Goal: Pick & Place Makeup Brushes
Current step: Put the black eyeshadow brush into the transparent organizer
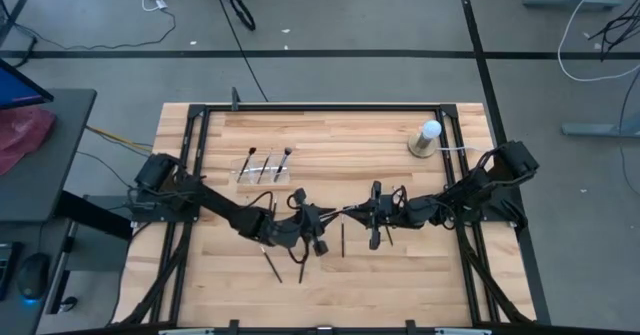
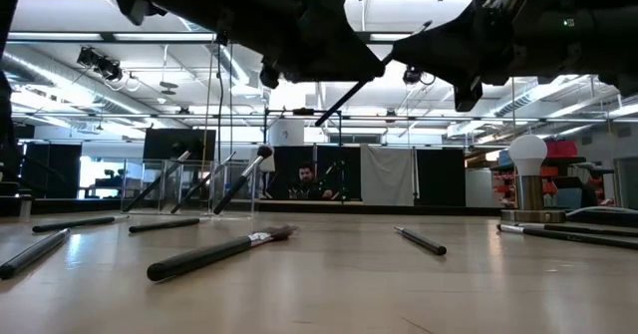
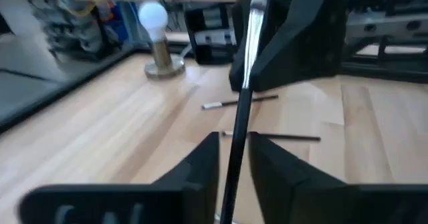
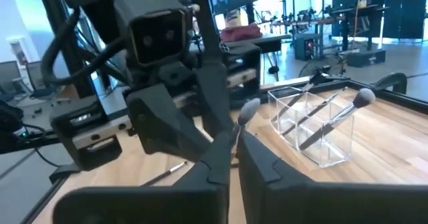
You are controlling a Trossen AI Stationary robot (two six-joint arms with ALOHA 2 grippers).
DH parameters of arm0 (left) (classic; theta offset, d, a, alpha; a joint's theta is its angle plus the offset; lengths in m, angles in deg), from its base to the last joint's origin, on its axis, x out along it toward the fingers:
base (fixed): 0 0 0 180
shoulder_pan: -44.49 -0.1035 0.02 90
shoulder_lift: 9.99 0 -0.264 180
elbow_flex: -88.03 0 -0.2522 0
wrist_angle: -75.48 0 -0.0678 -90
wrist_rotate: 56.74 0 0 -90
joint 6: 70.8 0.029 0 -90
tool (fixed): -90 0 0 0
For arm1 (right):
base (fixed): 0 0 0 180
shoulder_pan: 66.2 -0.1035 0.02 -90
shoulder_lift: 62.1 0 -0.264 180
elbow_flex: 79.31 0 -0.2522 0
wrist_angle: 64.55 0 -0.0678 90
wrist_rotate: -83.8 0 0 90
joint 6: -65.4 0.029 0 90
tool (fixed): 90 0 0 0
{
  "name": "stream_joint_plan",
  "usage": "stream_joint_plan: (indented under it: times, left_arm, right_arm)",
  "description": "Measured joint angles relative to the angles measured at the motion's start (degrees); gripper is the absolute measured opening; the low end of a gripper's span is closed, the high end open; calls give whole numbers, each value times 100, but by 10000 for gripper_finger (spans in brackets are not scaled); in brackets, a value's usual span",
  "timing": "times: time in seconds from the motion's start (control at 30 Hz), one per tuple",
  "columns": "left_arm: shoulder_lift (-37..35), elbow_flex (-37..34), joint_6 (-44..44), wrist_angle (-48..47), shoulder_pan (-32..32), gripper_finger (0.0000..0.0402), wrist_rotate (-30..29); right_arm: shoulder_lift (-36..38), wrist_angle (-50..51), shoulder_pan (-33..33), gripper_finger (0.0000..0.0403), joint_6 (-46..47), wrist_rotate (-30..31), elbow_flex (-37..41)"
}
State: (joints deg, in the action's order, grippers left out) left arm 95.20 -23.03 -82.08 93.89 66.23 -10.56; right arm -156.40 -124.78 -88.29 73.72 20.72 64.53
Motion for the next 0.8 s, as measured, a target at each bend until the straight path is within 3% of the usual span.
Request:
stream_joint_plan:
  times: [0.17,0.3,0.8]
  left_arm:
    - [0,0,-198,-151,-198,143,462]
    - [0,0,-175,-156,-314,155,804]
    - [0,0,-91,-156,-367,13,1091]
  right_arm:
    - [0,11,2,9,3,-105,0]
    - [0,156,2,9,28,-105,0]
    - [0,562,70,9,321,-122,0]
